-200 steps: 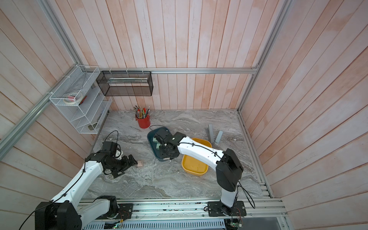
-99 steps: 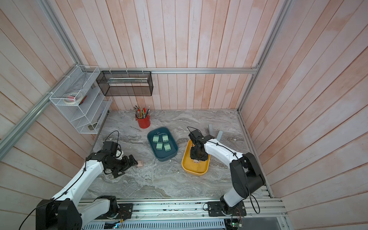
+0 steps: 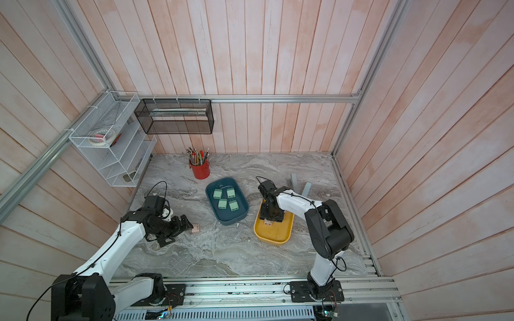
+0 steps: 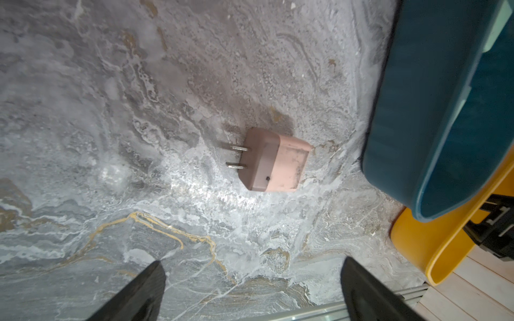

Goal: Place the plugs by color into the storage box
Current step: Place the plug in the storage box, then adjust the plug at the center of the board.

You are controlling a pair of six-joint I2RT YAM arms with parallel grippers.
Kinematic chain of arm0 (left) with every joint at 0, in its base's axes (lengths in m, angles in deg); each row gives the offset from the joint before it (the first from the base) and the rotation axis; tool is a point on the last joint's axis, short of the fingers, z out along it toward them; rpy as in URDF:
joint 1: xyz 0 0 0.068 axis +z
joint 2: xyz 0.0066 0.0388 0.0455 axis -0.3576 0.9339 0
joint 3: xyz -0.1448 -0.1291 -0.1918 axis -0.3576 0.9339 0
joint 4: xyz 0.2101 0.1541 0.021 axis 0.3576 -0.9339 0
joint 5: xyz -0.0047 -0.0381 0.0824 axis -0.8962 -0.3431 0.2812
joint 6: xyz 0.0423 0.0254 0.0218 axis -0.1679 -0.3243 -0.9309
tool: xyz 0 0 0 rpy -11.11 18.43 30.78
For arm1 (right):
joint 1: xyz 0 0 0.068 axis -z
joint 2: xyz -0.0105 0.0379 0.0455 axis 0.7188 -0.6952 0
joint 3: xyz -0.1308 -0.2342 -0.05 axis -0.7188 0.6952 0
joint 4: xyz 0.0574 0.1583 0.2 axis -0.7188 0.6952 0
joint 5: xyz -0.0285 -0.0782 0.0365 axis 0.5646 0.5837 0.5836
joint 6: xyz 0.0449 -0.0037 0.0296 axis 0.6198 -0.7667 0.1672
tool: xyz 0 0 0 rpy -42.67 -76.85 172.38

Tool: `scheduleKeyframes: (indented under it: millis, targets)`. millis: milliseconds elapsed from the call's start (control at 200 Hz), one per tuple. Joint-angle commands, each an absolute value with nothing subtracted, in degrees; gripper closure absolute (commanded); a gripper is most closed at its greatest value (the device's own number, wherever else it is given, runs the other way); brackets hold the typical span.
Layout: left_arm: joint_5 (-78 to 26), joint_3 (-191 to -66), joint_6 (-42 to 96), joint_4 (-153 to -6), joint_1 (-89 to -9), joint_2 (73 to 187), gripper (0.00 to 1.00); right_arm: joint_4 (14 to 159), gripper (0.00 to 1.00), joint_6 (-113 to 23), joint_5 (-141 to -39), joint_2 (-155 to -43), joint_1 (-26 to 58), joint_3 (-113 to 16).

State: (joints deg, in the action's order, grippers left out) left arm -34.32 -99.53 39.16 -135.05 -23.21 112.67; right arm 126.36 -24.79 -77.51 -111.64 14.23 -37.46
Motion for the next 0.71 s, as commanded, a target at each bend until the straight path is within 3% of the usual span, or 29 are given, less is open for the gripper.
scheduleKeyframes:
  millis: [0, 195, 415, 700]
  targets:
    - [-31.7, -105.6, 37.7, -136.7, -23.1, 112.1, 0.00, 132.1, 0.31, -19.5, -71.7, -105.0, 12.3, -40.8]
    - [-34.5, -108.6, 40.9, -135.3, -23.2, 114.5, 0.00, 123.2, 0.30, -12.7, -70.2, -99.2, 1.5, -42.7]
    - [-40.3, -104.0, 48.2, -129.4, -23.6, 115.8, 0.00, 126.0, 0.28, -19.3, -74.4, -118.3, -10.3, -62.7]
    - [-32.4, -108.0, 48.5, -135.8, -20.1, 113.9, 0.00, 113.0, 0.30, -25.6, -86.2, -129.9, -14.5, -71.2]
